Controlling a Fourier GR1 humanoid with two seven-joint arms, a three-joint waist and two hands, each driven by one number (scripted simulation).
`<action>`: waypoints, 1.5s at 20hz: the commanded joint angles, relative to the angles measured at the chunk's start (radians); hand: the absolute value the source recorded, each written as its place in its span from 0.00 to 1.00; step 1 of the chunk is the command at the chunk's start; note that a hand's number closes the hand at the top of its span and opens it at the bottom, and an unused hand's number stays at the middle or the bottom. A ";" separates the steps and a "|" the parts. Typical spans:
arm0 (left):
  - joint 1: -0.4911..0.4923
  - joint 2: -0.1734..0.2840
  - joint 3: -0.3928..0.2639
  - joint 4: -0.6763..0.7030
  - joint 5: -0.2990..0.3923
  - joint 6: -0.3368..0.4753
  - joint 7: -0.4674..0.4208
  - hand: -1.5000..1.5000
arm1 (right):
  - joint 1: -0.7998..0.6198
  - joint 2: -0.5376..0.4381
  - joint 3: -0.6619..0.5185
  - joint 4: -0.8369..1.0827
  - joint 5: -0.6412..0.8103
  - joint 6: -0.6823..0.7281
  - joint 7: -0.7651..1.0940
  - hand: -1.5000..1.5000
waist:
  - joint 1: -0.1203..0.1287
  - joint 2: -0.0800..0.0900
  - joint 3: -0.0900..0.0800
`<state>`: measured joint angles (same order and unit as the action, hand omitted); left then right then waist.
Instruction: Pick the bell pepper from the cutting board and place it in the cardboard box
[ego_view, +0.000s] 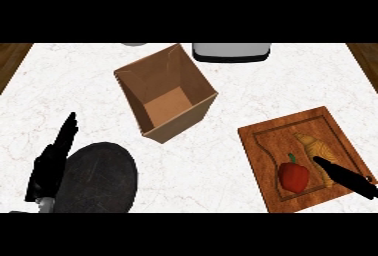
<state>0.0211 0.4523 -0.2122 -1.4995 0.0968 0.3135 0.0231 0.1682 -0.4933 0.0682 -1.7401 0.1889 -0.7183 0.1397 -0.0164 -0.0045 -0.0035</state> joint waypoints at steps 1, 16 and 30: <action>-0.021 -0.006 0.010 0.030 -0.008 0.003 -0.002 0.50 | 0.094 -0.155 0.046 -0.086 0.108 0.111 0.201 0.00 | -0.005 0.004 -0.003; -0.037 0.022 0.036 -0.043 -0.004 -0.064 0.073 0.50 | -0.089 -0.299 0.239 -0.393 0.058 0.635 0.996 0.00 | 0.031 0.006 0.002; 0.011 -0.066 0.044 -0.070 -0.077 -0.063 0.046 0.50 | -0.122 -0.113 0.299 -0.258 0.240 0.720 1.063 0.00 | 0.020 0.004 0.003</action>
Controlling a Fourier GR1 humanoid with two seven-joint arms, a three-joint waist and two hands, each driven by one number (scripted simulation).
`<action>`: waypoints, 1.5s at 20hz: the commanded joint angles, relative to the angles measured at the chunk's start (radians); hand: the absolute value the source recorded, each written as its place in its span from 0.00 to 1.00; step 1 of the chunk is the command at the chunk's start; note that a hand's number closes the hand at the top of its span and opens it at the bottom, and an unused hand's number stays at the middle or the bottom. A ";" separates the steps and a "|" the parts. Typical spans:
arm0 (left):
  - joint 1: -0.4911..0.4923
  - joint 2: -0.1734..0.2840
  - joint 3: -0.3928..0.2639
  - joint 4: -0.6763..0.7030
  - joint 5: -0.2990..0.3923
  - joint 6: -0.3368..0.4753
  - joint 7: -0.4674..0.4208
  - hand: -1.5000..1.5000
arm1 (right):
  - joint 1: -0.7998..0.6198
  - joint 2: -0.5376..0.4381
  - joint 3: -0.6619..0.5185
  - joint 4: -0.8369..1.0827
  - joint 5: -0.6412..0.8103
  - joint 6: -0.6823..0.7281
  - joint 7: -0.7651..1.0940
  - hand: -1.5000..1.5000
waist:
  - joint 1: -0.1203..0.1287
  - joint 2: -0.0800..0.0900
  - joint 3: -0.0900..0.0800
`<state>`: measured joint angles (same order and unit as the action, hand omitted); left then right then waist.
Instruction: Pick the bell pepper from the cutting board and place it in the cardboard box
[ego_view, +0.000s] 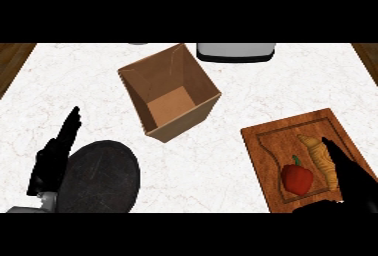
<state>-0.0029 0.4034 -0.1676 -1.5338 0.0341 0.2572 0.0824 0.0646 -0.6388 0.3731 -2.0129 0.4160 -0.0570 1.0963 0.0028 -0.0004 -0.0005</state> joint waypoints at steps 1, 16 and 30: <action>-0.014 -0.010 0.025 0.010 -0.016 -0.015 0.003 0.50 | -0.036 0.077 0.015 0.032 0.043 0.046 0.123 0.00 | -0.001 0.000 0.000; 0.015 -0.106 0.070 0.039 -0.101 -0.053 -0.044 0.50 | -0.022 0.234 -0.061 0.100 0.172 0.126 0.036 0.00 | -0.003 0.000 0.000; 0.108 -0.148 0.095 -0.112 -0.168 -0.105 0.010 0.50 | 0.056 0.315 -0.098 0.205 0.261 0.136 -0.125 0.00 | 0.000 -0.001 0.001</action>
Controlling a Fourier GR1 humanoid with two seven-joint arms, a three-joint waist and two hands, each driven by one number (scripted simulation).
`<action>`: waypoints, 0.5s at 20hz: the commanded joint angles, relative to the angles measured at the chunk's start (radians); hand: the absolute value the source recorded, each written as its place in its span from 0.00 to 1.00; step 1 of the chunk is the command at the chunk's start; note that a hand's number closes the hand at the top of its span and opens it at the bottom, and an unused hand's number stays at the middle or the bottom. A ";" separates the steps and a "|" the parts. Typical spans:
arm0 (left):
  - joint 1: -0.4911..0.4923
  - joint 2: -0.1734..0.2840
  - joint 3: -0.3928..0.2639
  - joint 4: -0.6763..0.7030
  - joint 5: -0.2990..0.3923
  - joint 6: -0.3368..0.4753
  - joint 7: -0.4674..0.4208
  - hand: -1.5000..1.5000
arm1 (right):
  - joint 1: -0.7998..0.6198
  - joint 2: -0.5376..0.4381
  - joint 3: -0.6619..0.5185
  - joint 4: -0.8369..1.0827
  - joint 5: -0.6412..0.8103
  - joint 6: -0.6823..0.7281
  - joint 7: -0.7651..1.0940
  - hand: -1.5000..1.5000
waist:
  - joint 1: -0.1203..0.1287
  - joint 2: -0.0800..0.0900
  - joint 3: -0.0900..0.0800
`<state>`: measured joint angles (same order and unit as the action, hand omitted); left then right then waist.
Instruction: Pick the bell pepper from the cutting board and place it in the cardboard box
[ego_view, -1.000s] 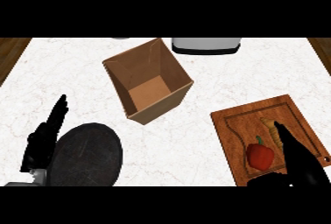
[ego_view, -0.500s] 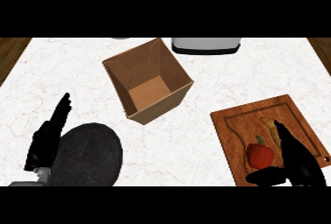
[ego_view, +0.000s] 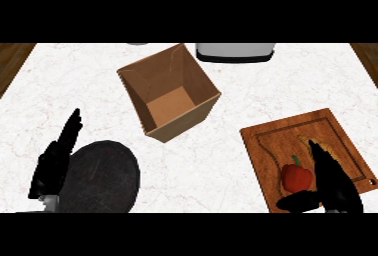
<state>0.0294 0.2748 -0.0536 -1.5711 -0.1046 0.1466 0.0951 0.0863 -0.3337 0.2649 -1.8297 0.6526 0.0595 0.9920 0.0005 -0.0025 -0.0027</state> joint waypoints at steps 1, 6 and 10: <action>0.007 -0.019 0.001 -0.043 -0.019 -0.021 0.041 0.50 | 0.042 0.016 0.000 -0.043 0.016 0.062 0.022 0.00 | -0.001 0.001 0.003; -0.043 -0.030 0.029 0.057 -0.041 -0.024 -0.001 0.50 | 0.028 0.073 -0.002 0.112 0.042 -0.009 -0.086 1.00 | -0.002 0.002 0.003; -0.034 -0.033 0.050 0.068 -0.029 -0.035 -0.044 0.50 | -0.020 0.021 -0.039 0.072 0.091 0.028 -0.088 1.00 | -0.001 0.002 0.002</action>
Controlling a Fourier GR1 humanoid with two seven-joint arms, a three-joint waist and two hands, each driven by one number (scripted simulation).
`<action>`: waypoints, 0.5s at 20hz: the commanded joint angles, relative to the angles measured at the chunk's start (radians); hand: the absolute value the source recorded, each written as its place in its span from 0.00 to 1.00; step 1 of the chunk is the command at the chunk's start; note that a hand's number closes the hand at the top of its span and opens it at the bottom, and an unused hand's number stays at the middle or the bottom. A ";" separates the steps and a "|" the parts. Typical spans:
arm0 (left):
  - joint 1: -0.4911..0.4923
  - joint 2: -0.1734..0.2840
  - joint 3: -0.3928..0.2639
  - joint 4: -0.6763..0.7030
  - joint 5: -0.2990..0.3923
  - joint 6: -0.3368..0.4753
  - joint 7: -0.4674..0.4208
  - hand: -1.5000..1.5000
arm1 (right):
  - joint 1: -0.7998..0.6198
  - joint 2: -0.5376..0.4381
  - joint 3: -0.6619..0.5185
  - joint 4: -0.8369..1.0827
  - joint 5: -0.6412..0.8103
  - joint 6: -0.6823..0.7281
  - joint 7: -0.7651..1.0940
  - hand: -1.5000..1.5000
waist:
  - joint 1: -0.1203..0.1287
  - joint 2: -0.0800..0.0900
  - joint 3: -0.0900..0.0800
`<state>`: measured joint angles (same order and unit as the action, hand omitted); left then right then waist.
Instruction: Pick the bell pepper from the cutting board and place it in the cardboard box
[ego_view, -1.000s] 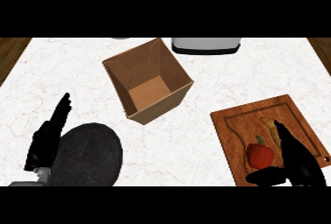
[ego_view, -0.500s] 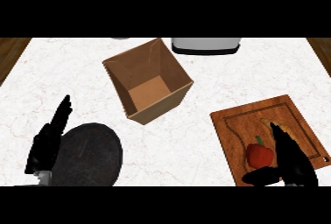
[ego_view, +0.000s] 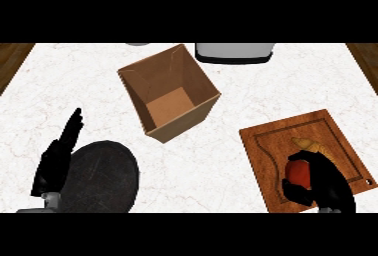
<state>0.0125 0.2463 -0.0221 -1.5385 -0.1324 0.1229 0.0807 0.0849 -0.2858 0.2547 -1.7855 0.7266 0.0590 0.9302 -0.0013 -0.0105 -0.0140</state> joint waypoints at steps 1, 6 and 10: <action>-0.006 0.019 0.028 0.001 0.005 -0.023 -0.003 0.50 | 0.019 -0.033 0.004 0.039 0.096 -0.030 -0.036 1.00 | 0.001 0.010 0.014; 0.015 -0.018 0.002 -0.031 -0.019 -0.020 0.016 0.50 | -0.009 -0.026 0.007 0.010 0.200 -0.030 -0.011 1.00 | 0.001 0.010 0.014; -0.022 -0.016 0.012 -0.039 -0.013 -0.011 0.036 0.50 | -0.061 -0.111 0.078 0.072 0.194 0.015 -0.201 1.00 | 0.006 0.011 0.014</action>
<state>0.0147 0.2356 -0.0135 -1.5723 -0.1408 0.1046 0.1046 0.0414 -0.3459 0.2867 -1.7335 0.9267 0.0281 0.8455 -0.0002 -0.0096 -0.0132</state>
